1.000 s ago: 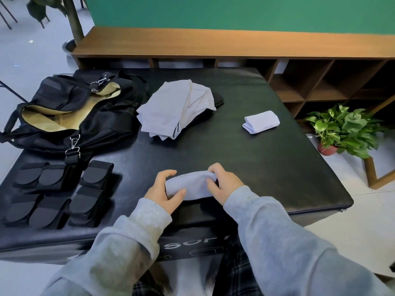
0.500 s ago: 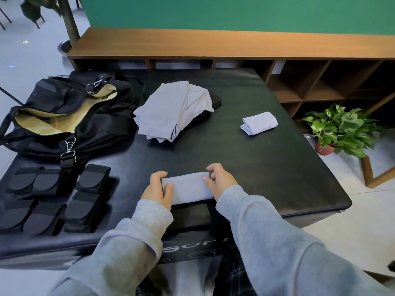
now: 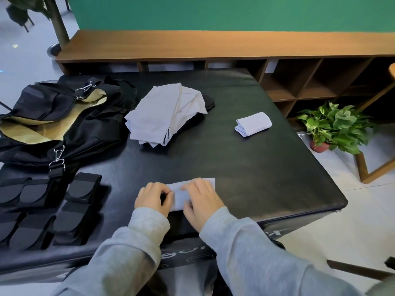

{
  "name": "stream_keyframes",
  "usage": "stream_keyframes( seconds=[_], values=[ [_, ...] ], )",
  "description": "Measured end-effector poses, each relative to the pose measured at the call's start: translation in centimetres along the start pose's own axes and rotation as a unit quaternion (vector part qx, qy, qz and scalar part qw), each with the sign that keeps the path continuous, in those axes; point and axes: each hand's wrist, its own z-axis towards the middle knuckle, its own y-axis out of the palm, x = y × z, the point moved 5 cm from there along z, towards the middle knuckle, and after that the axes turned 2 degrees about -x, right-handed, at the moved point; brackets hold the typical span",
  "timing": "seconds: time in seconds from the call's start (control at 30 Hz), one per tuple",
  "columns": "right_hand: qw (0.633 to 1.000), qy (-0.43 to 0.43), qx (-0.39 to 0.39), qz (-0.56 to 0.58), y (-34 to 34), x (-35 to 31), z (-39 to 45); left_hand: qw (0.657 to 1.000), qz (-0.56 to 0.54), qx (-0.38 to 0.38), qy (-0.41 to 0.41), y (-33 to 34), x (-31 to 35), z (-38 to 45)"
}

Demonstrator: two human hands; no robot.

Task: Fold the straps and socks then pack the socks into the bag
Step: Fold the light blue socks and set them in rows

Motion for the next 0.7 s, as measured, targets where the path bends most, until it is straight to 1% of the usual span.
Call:
stream_keyframes(
  seconds=[0.03,0.1,0.13,0.2,0.23,0.3,0.33,0.37,0.47,0.6,0.7],
  values=[
    [1.0,0.007,-0.023,-0.004,0.2,0.2,-0.7,1.0,0.01,-0.001,0.009,0.3,0.2,0.1],
    [0.998,0.027,-0.044,-0.026,0.7,1.7,-1.7,0.998,-0.018,-0.003,0.053,0.8,0.7,0.0],
    [0.998,0.036,-0.039,-0.032,0.5,2.7,-1.9,0.995,-0.035,-0.003,0.098,1.0,1.1,-0.2],
    [0.997,0.055,-0.022,-0.052,-0.4,4.8,-1.8,0.98,-0.027,-0.003,0.197,1.5,1.7,-0.7],
    [0.995,0.072,-0.015,-0.065,-1.2,5.9,-1.5,0.973,-0.013,-0.001,0.231,1.7,1.9,-1.0],
    [0.99,0.116,0.008,-0.084,-2.7,8.7,-1.0,0.963,0.012,0.007,0.269,2.0,2.0,-1.4],
    [0.985,0.146,0.021,-0.094,-3.4,10.2,-0.8,0.961,0.017,0.013,0.277,2.1,1.9,-1.4],
    [0.979,0.179,0.016,-0.097,-4.0,11.6,-0.7,0.96,0.02,0.018,0.279,2.2,1.8,-1.4],
    [0.954,0.275,-0.035,-0.116,-5.2,15.6,-0.6,0.958,0.036,0.04,0.282,2.6,1.6,-1.3],
    [0.941,0.329,-0.003,-0.072,-6.3,18.5,-0.6,0.955,0.054,0.05,0.288,2.9,1.7,-1.3],
    [0.931,0.358,-0.02,-0.066,-6.2,19.5,0.1,0.956,0.057,0.053,0.283,2.9,1.7,-1.4]
  ],
)
